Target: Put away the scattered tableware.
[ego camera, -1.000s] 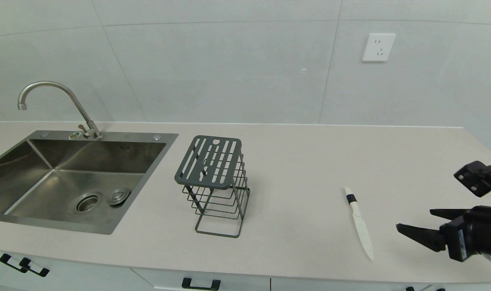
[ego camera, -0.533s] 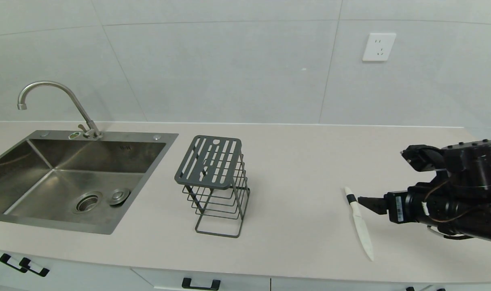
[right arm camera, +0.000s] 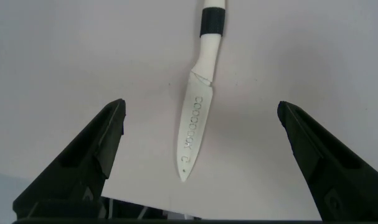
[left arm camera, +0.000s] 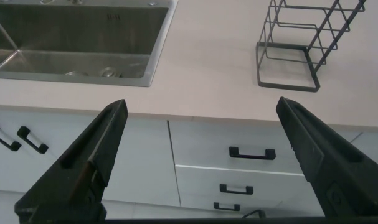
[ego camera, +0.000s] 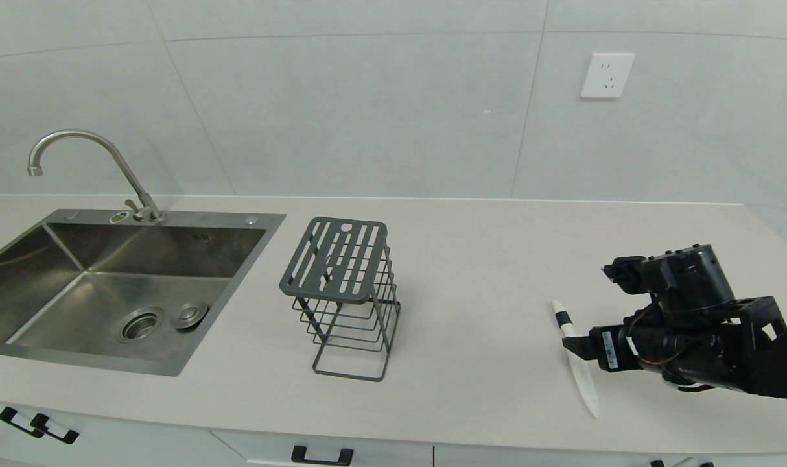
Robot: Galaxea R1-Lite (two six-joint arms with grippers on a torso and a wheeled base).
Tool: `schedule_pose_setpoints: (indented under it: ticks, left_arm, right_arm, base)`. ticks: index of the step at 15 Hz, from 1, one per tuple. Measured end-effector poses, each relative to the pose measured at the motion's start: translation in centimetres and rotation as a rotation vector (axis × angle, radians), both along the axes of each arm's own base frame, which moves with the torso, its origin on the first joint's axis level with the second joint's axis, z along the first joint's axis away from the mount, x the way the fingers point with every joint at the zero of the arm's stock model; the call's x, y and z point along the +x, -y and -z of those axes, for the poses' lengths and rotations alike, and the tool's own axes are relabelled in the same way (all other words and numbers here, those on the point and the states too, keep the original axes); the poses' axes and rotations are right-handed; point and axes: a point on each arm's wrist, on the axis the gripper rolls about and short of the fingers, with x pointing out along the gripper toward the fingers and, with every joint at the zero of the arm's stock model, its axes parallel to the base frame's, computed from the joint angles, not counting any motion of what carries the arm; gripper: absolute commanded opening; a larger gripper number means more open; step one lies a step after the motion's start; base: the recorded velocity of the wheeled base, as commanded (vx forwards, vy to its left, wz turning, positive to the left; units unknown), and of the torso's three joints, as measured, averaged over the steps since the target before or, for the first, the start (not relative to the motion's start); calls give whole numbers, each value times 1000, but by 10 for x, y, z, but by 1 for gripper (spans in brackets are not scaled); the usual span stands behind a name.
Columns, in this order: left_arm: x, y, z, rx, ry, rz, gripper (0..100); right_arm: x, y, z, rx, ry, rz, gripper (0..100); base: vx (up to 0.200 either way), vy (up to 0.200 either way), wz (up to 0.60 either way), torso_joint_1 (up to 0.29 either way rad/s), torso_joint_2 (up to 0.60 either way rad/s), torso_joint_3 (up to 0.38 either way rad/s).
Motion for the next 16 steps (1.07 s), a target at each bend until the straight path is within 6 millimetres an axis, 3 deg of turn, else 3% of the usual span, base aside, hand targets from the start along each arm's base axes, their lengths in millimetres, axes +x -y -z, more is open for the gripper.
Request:
schedule_pose_setpoints:
  ticks: [16]
  left_arm:
    - [1, 0, 0, -2, -12, 5, 100]
  right_arm:
    - [43, -17, 43, -13, -40, 34, 100]
  base:
    - [0, 0, 0, 0, 0, 0]
